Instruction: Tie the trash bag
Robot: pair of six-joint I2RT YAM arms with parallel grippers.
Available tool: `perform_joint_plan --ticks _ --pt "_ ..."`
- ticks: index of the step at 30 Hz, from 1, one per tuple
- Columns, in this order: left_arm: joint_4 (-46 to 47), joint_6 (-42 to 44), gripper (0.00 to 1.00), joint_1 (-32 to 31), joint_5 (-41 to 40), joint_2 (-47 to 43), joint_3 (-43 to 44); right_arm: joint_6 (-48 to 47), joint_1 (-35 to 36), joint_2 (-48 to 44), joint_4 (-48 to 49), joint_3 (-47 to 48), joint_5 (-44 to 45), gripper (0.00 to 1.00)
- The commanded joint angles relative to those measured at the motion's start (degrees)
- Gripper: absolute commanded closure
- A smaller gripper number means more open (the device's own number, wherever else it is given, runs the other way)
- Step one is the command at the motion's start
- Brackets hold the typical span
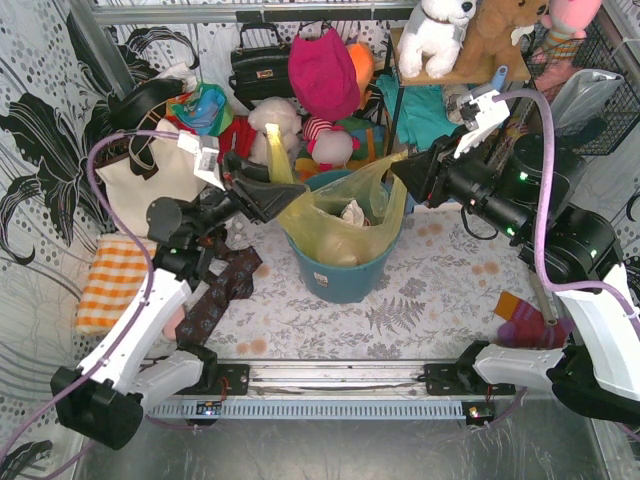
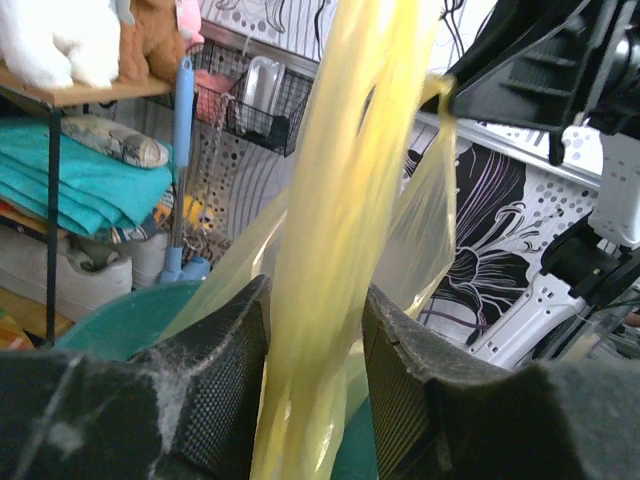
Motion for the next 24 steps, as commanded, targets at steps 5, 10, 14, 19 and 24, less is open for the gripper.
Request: perform_joint_plan --ticks 5,10,14,19,24 --pt "-17.69 12.07 0.39 -0.26 -6.95 -4.62 15.07 0.26 0.34 0.28 0.73 1.84 0.25 1.00" --pt "-17.84 12.62 0.33 -1.94 -6.35 -1.98 23.85 0.10 0.35 1.14 1.11 3.45 -0.58 1.00" --pt "-22.31 16.96 0.31 -8.44 -6.31 3.92 33.67 0.25 0.34 1.34 2.29 3.52 -1.37 1.00" --pt "-25.52 22.32 0.27 -17.39 -7.96 10.76 39.71 0.89 0.34 0.94 4.75 2.56 -1.19 1.00" --pt "-24.06 25.50 0.25 -24.33 -10.03 15.15 39.68 1.22 0.34 0.93 6.19 1.76 -1.22 1.00"
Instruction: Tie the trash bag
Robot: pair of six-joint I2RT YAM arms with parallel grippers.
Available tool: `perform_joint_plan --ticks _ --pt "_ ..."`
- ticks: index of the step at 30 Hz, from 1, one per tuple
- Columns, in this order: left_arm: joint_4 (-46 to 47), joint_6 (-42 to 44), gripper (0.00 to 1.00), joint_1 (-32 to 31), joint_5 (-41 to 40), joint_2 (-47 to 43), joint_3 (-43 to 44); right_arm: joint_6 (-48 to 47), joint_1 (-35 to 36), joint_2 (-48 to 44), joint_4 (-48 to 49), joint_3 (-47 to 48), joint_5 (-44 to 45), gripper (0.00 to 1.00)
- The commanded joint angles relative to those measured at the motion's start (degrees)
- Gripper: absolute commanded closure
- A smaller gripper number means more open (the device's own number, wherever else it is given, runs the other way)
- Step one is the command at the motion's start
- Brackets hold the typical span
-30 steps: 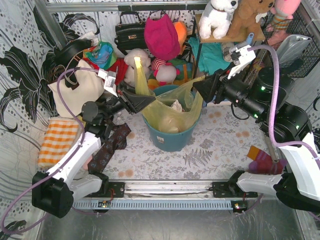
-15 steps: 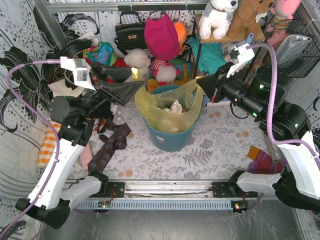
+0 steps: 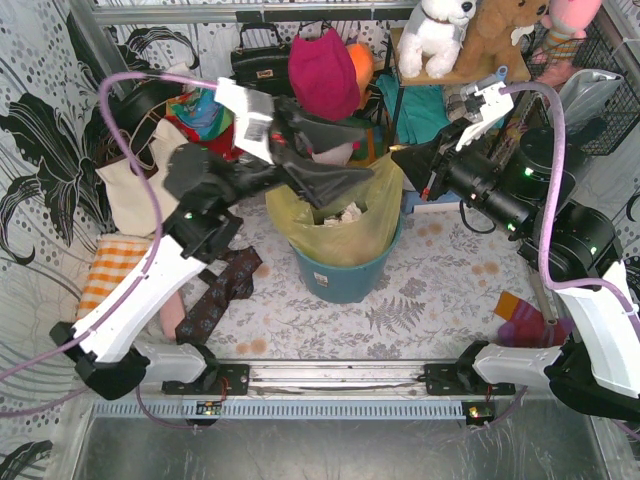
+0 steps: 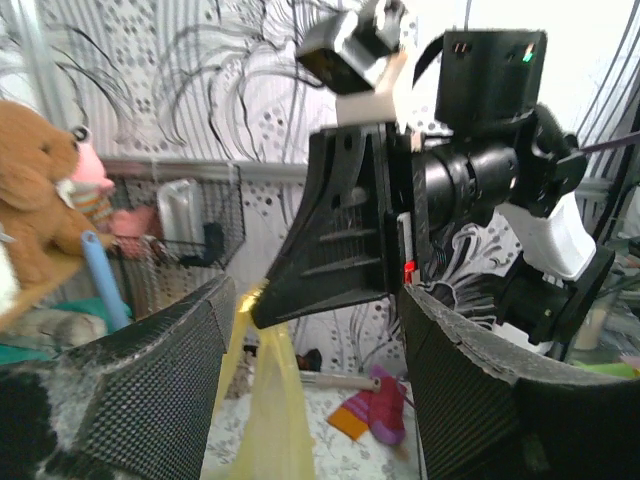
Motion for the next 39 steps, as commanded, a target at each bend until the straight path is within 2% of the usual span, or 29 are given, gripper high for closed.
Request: perform_joint_plan --ticks 1,6,11,19,29,31,33,34,35,39 --pt "-0.56 5.65 0.24 -4.97 -3.12 3.06 0.32 1.31 0.34 -0.43 4.06 -0.35 -0.69 1.00" --pt "4.73 8.44 0.16 -6.53 -5.08 2.73 -6.63 1.79 0.35 -0.97 4.79 -0.82 -0.79 1.00" --pt "7.12 9.48 0.13 -6.62 -6.19 3.99 -9.05 1.99 0.34 -0.95 5.00 -0.74 -1.30 1.00" --pt "9.02 11.53 0.07 -6.62 -11.20 6.60 -8.35 2.27 0.34 -1.15 5.25 -1.36 -2.13 1.00" --pt "12.59 12.03 0.09 -6.60 -11.94 8.91 -7.74 2.77 0.34 -1.61 6.14 -2.16 -2.60 1.00" --pt "12.94 11.28 0.12 -6.62 -9.70 10.17 -6.57 2.86 0.34 -1.43 6.24 -2.19 -2.76 1.00" --pt "11.77 11.02 0.19 -6.62 -7.65 11.40 -5.01 2.99 0.34 -1.20 6.18 -2.20 -2.93 1.00" --pt "11.73 10.57 0.24 -6.62 -7.24 11.92 -4.63 3.13 0.34 -1.09 6.19 -2.18 -3.03 1.00" --pt "12.29 9.49 0.37 -6.61 -5.90 12.34 -4.92 3.22 0.34 -0.98 6.67 -2.17 -3.20 1.00" --pt "13.24 8.16 0.58 -6.62 -5.00 11.62 -7.14 3.18 0.34 -0.81 7.25 -1.91 -2.96 1.00"
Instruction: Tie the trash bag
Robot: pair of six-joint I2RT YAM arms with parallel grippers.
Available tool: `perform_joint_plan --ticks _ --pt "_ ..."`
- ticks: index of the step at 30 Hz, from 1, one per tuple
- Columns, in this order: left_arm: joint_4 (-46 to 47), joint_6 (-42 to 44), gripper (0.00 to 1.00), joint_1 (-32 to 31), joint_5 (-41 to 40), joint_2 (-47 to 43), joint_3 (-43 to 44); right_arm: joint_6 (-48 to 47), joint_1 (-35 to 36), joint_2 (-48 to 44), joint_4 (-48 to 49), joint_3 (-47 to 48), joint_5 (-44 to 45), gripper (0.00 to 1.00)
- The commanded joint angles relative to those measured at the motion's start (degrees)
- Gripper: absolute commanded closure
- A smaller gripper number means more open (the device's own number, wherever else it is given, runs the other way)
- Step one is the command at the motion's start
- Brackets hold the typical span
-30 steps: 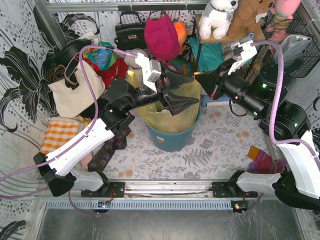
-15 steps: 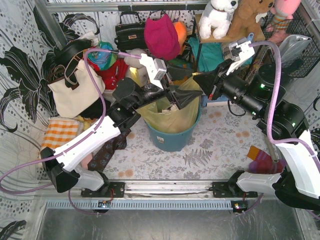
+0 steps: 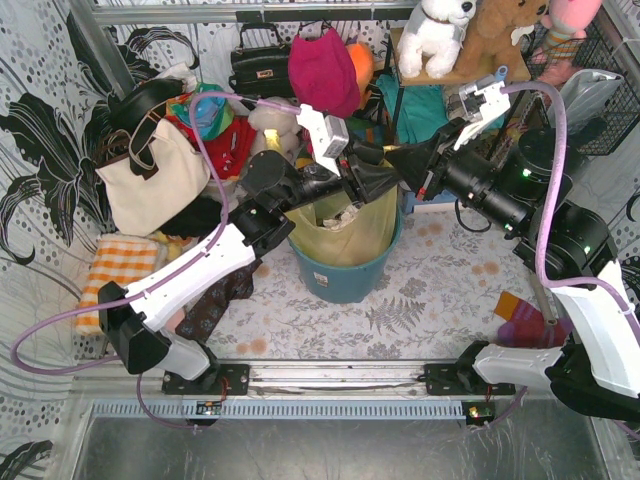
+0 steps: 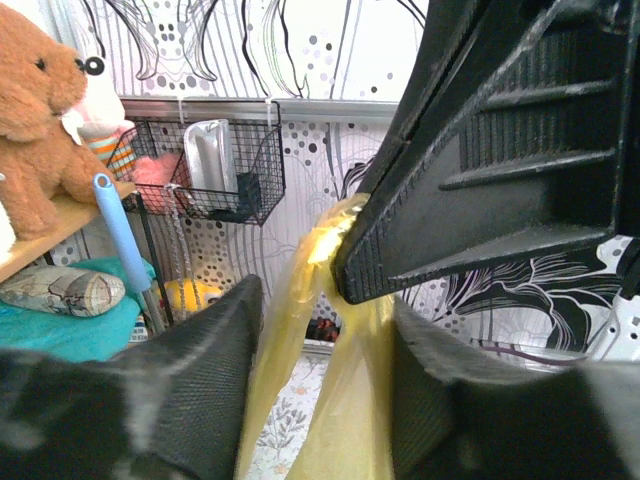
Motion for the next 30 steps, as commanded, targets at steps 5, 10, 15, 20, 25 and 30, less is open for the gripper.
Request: perform_joint_plan --ticks 5,10,15,20,25,30 --pt "4.12 -2.89 0.77 -0.19 2.09 -1.86 -3.81 0.84 0.34 -0.05 4.40 0.47 -0.45 1.00" --pt "5.76 -4.90 0.78 -0.19 1.83 -2.68 -7.93 0.73 0.34 0.04 5.16 0.55 -0.12 1.00" --pt "7.20 -6.86 0.78 -0.19 1.56 -2.92 -11.40 0.79 0.34 0.04 5.74 0.47 0.10 1.00" --pt "10.58 -9.77 0.78 -0.19 0.97 -2.76 -15.28 0.80 0.34 0.03 6.32 0.04 -0.14 1.00" --pt "12.98 -11.84 0.78 -0.17 0.42 -2.69 -17.85 0.89 0.29 0.12 6.47 -0.06 -0.59 1.00" --pt "13.13 -12.26 0.83 -0.19 0.08 -2.82 -18.26 1.10 0.34 0.03 6.56 -0.39 -0.92 1.00"
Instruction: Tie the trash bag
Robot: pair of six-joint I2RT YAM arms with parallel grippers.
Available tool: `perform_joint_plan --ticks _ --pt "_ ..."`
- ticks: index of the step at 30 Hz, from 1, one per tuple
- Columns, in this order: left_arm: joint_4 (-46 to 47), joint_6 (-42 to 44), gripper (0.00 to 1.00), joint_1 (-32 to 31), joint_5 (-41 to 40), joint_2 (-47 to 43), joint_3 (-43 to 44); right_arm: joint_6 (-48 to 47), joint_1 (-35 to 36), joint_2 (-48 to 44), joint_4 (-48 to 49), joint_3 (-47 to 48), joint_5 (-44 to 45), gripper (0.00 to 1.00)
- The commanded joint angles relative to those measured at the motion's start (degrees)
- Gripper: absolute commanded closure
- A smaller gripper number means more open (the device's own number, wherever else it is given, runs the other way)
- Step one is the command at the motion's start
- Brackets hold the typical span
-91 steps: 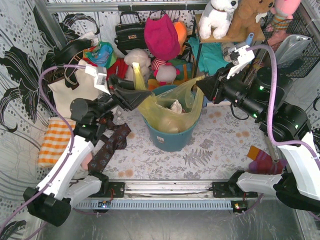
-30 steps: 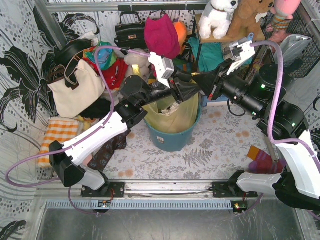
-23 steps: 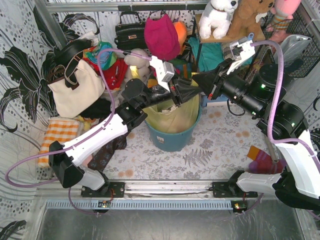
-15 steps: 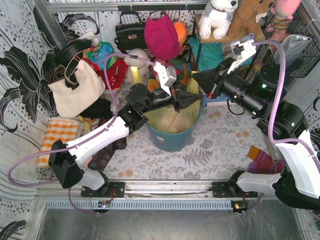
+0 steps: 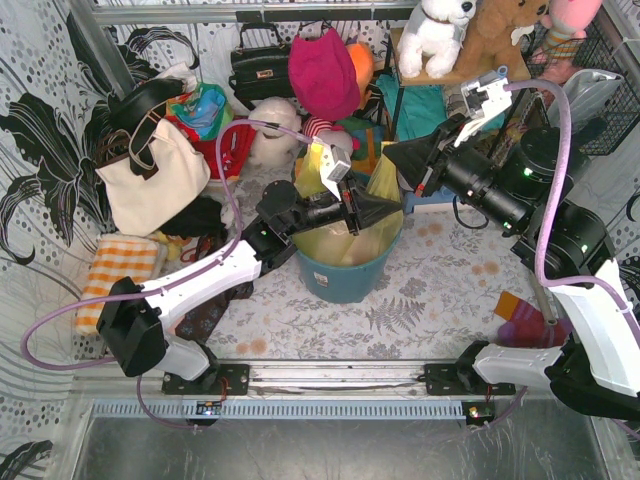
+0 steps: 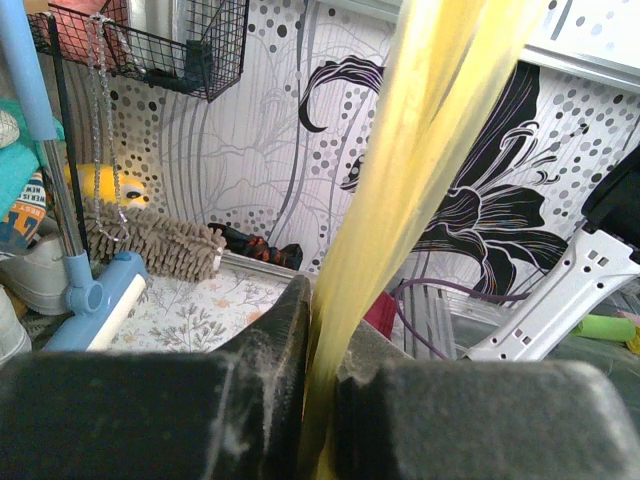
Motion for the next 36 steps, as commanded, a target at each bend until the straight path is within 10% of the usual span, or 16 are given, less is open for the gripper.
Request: perform_joint_plan --ticks 1,7,13,23,36 --pt "3.61 -1.26 0.85 -0.19 -1.19 -1.62 -0.34 0.95 0.34 -0.25 3.95 -0.27 -0.79 1.00" --pt "3.85 -1.31 0.90 -0.19 -1.19 -2.12 -0.65 1.01 0.34 -0.36 3.87 -0.63 -0.75 1.00" --pt "4.18 -1.86 0.47 -0.17 -2.03 -4.72 -0.81 1.16 0.34 -0.45 3.52 -1.30 -0.95 1.00" --pt "-0.69 1.09 0.40 -0.28 -5.04 -6.62 5.73 1.21 0.33 -0.69 3.99 -2.66 -4.08 1.00" --pt "-0.80 1.36 0.90 -0.28 -3.40 -5.68 6.99 -0.06 0.34 -2.99 5.48 -5.61 -3.84 0.92"
